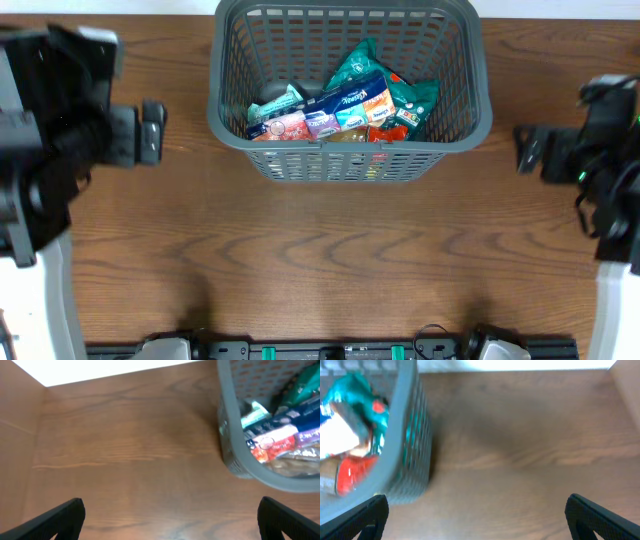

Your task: Pack container

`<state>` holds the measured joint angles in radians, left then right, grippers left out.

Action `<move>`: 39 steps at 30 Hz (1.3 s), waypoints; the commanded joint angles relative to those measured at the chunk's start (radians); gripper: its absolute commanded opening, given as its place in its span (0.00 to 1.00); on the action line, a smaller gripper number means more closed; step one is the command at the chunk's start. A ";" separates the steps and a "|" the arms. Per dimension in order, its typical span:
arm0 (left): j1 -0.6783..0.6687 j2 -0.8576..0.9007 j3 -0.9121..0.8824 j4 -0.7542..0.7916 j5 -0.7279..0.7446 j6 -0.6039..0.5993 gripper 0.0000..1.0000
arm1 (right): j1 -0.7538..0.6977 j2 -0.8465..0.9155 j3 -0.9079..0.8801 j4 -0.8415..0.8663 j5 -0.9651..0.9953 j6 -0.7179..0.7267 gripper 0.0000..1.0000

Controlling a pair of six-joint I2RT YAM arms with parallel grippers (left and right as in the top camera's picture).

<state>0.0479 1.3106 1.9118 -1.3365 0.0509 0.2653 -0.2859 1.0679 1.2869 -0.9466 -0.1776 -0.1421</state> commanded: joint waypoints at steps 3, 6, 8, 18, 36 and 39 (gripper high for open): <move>0.002 -0.222 -0.354 0.114 0.087 -0.023 0.99 | -0.007 -0.160 -0.229 0.019 -0.033 0.006 0.99; 0.002 -0.358 -0.521 0.174 0.089 -0.066 0.99 | -0.007 -0.240 -0.324 0.013 -0.036 0.008 0.99; 0.002 -0.437 -0.599 0.200 0.089 -0.089 0.99 | -0.007 -0.286 -0.374 0.015 -0.045 0.015 0.99; 0.002 -0.715 -0.820 0.266 0.088 -0.092 0.99 | 0.008 -0.372 -0.486 0.003 -0.058 0.021 0.99; 0.002 -0.717 -0.826 0.265 0.089 -0.091 0.99 | 0.008 -0.370 -0.493 -0.053 -0.059 0.021 0.99; 0.002 -0.717 -0.826 0.265 0.088 -0.092 0.99 | 0.008 -0.370 -0.493 -0.053 -0.059 0.021 0.99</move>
<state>0.0479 0.5938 1.0851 -1.0733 0.1287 0.1829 -0.2821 0.6983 0.7971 -0.9981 -0.2283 -0.1349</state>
